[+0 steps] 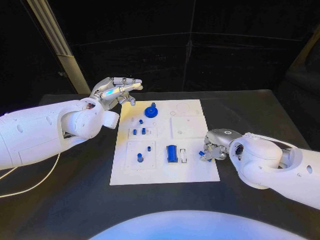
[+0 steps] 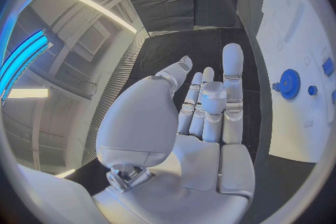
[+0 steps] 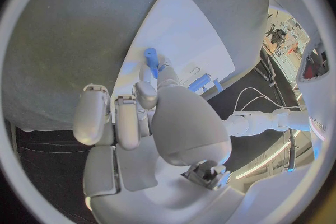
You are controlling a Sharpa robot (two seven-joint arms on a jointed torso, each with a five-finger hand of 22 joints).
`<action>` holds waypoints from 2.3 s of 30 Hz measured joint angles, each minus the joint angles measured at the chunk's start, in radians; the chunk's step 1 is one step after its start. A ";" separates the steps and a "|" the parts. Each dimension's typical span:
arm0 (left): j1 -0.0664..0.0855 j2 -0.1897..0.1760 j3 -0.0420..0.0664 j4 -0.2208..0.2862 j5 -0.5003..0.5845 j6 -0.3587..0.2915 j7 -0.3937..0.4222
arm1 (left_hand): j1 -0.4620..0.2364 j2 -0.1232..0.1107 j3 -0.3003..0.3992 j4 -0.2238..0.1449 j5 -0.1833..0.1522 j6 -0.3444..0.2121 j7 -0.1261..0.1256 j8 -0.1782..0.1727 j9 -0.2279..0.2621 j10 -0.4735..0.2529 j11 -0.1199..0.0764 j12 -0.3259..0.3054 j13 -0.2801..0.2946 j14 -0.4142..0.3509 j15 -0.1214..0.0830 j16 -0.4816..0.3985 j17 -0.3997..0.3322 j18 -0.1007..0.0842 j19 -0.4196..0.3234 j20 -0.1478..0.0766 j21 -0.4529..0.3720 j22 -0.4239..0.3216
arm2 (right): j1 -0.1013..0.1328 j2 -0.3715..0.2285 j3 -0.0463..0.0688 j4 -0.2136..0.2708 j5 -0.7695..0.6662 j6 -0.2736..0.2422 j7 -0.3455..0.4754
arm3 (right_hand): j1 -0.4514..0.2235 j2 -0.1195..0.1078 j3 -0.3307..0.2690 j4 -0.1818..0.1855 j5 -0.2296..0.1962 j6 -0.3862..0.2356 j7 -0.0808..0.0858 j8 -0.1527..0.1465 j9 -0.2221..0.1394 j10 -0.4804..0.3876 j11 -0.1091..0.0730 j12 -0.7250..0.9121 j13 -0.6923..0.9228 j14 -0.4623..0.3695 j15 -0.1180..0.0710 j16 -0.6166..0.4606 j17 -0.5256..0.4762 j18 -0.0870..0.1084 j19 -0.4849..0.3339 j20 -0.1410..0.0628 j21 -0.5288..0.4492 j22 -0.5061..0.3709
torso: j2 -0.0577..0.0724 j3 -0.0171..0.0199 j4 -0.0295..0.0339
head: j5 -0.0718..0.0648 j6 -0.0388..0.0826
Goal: Assemble the parts on the task board
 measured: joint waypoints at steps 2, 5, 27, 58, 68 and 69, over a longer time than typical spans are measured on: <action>0.000 0.000 0.000 0.000 0.000 0.000 0.000 | 0.000 0.000 0.000 0.000 0.000 0.000 0.000 0.000 0.000 0.000 0.000 0.000 0.000 0.000 0.000 0.000 0.000 0.000 0.000 0.000 0.000 0.000 | -0.001 -0.009 0.000 0.006 0.019 -0.019 0.005 | 0.003 -0.003 0.017 -0.004 0.017 0.000 0.000 -0.002 -0.101 0.002 -0.002 0.000 0.002 0.002 -0.001 0.000 0.000 0.000 0.002 -0.002 0.000 0.004 | 0.000 0.0000 -0.0001 | 0.000 0.001; 0.000 0.000 0.000 0.000 0.000 0.000 0.000 | 0.000 0.000 0.000 0.000 0.000 0.000 0.000 0.000 0.000 0.000 0.000 0.000 0.000 0.000 0.000 0.000 0.000 0.000 0.000 0.000 0.000 0.000 | -0.004 -0.020 -0.003 0.017 0.078 -0.062 0.022 | 0.014 0.008 0.040 -0.002 0.056 -0.002 -0.002 -0.020 -0.165 0.003 -0.003 0.000 0.007 0.000 -0.004 0.000 0.000 0.000 0.002 -0.002 0.000 0.004 | 0.000 -0.0003 0.0004 | -0.001 0.002; 0.000 0.000 0.000 0.004 0.000 0.000 0.000 | 0.000 0.000 0.000 0.000 0.000 -0.004 -0.004 0.004 0.000 0.000 0.000 0.000 0.000 0.000 0.000 0.004 0.000 0.000 0.000 0.000 0.000 0.000 | -0.009 0.004 -0.008 0.026 0.434 -0.225 0.131 | -0.012 0.010 0.101 0.036 0.103 0.007 0.003 -0.038 -0.167 0.003 -0.003 0.005 0.013 -0.001 -0.004 0.000 0.000 0.000 0.002 -0.002 0.000 0.012 | 0.001 -0.0008 0.0016 | 0.007 -0.003; 0.002 0.002 0.000 0.006 0.000 0.003 -0.008 | 0.000 0.000 0.000 0.000 0.000 -0.004 -0.004 0.004 0.000 -0.004 0.004 0.000 0.000 0.000 0.000 0.004 -0.001 0.000 0.000 0.000 0.000 0.000 | -0.007 0.097 -0.006 -0.041 0.378 -0.201 0.041 | -0.116 -0.038 0.095 0.108 0.130 0.073 -0.024 -0.013 -0.146 0.029 -0.021 0.020 0.027 -0.001 -0.011 0.000 0.000 0.000 0.009 -0.009 0.000 0.018 | 0.001 -0.0005 0.0016 | 0.012 -0.008; 0.002 0.003 0.000 0.006 0.000 0.005 -0.011 | 0.000 0.000 0.000 0.000 0.000 -0.004 -0.003 0.004 0.000 -0.004 0.004 0.000 0.000 0.000 0.000 0.004 -0.001 0.000 0.000 0.000 0.000 0.000 | -0.008 0.102 -0.007 -0.049 0.366 -0.193 0.032 | -0.167 -0.050 0.072 0.153 0.156 0.076 -0.024 -0.005 -0.139 0.036 -0.021 0.025 0.034 0.003 -0.015 0.000 0.000 0.000 0.012 -0.012 0.000 0.018 | 0.001 0.0001 0.0004 | 0.013 -0.008; 0.002 0.003 0.000 0.006 0.000 0.005 -0.011 | 0.000 0.000 0.000 0.000 0.000 -0.003 -0.004 0.004 0.000 -0.004 0.004 0.000 0.000 0.000 0.000 0.004 -0.001 0.000 0.000 0.000 0.000 0.000 | -0.008 0.103 -0.007 -0.049 0.366 -0.193 0.031 | -0.176 -0.049 0.067 0.158 0.156 0.078 -0.022 -0.005 -0.139 0.038 -0.023 0.029 0.035 0.003 -0.015 0.000 0.000 0.000 0.012 -0.012 0.000 0.019 | 0.001 0.0001 0.0004 | 0.013 -0.008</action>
